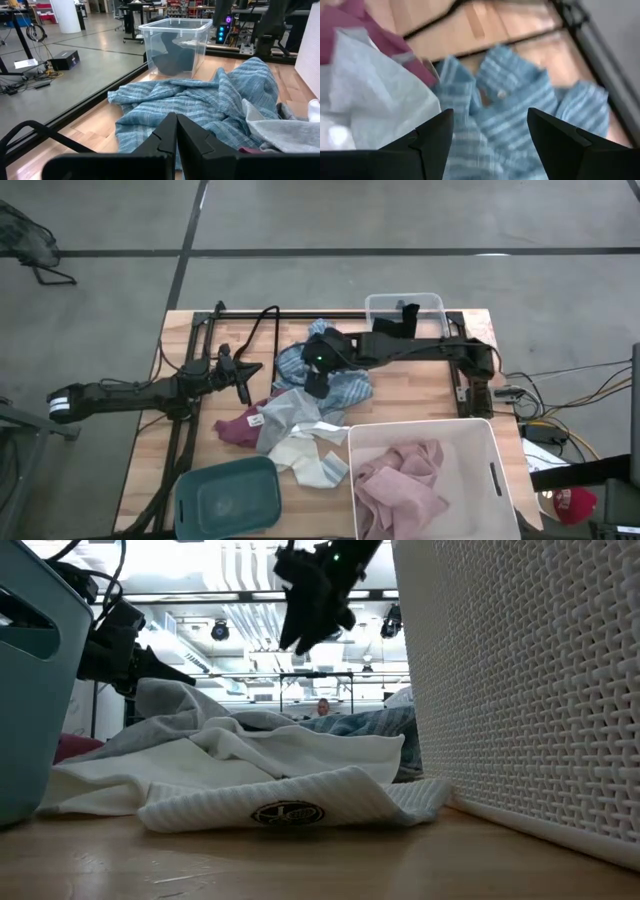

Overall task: Pick & Place Cloths
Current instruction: Put the blue shirt into the white bin

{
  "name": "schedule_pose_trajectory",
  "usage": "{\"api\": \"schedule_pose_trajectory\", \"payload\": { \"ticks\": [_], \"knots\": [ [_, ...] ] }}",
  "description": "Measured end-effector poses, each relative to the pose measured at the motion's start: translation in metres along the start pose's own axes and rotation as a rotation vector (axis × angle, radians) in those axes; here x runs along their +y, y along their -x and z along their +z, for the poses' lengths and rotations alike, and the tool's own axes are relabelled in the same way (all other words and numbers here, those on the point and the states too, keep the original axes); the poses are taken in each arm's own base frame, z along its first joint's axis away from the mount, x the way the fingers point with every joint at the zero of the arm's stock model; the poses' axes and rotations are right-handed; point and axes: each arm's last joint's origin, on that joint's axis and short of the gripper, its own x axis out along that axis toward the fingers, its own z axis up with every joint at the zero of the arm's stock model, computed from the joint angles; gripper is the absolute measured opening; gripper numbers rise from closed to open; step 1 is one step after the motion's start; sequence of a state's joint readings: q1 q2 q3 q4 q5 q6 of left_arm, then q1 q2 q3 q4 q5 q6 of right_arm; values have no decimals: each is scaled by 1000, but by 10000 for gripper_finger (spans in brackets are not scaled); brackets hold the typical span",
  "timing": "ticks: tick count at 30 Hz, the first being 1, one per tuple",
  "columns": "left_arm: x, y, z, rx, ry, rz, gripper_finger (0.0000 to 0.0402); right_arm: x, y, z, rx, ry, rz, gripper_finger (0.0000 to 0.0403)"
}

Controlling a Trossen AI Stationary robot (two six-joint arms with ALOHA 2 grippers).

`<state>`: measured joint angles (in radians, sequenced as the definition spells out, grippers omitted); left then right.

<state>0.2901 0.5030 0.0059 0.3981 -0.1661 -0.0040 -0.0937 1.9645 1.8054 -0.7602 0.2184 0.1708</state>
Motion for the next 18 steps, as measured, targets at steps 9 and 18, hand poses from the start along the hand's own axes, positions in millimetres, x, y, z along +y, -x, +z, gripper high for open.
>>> {"api": "schedule_pose_trajectory", "payload": {
  "ticks": [9, 18],
  "knots": [
    [0, 0, -2, 21, -4, 0, 14, 13, -36, -1, 216, -68, -44, 236],
    [0, 0, -3, 34, -6, 0, 14, 22, -80, -13, 442, -116, -146, 267]
  ]
}}
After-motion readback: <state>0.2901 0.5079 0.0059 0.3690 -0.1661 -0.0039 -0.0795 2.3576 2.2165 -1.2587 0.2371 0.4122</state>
